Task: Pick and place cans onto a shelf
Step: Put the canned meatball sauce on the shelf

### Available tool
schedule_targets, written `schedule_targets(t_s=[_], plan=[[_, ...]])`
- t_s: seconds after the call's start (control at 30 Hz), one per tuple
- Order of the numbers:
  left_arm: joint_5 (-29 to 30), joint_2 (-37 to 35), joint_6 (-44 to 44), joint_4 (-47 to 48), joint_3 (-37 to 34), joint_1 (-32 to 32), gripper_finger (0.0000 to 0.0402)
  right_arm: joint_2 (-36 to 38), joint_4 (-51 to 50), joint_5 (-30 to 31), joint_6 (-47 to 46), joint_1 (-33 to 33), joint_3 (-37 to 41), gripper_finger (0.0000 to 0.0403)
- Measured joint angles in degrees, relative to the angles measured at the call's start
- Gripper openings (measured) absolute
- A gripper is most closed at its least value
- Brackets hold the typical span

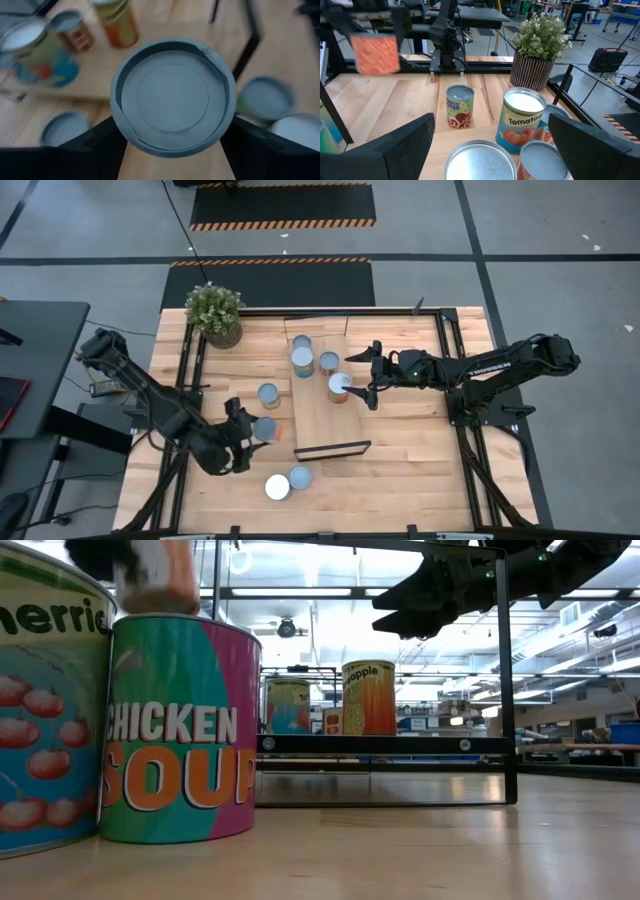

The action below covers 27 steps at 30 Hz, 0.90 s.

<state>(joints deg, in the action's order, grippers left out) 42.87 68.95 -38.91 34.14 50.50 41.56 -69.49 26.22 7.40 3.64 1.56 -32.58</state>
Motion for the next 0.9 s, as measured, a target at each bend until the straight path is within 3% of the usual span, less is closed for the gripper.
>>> schedule_targets(t_s=[0.33, 0.67, 0.9], plan=[[-14.5, -4.8, 23.6, -18.1, 0.0, -3.6, 0.0286, 0.0, 0.5, 0.0, -0.4, 0.0, 0.0, 0.0399], [-18.8, -5.3, 32.8, -18.8, 0.0, -12.0, 0.0286, 0.0, 0.8, 0.0, 0.8, 0.0, 0.0, 0.0399], [-22.2, -5.2, 36.4, -20.6, 0.0, -22.9, 0.0286, 0.0, 1.2, 0.6, 2.2, 1.6, 0.0, 0.0399]])
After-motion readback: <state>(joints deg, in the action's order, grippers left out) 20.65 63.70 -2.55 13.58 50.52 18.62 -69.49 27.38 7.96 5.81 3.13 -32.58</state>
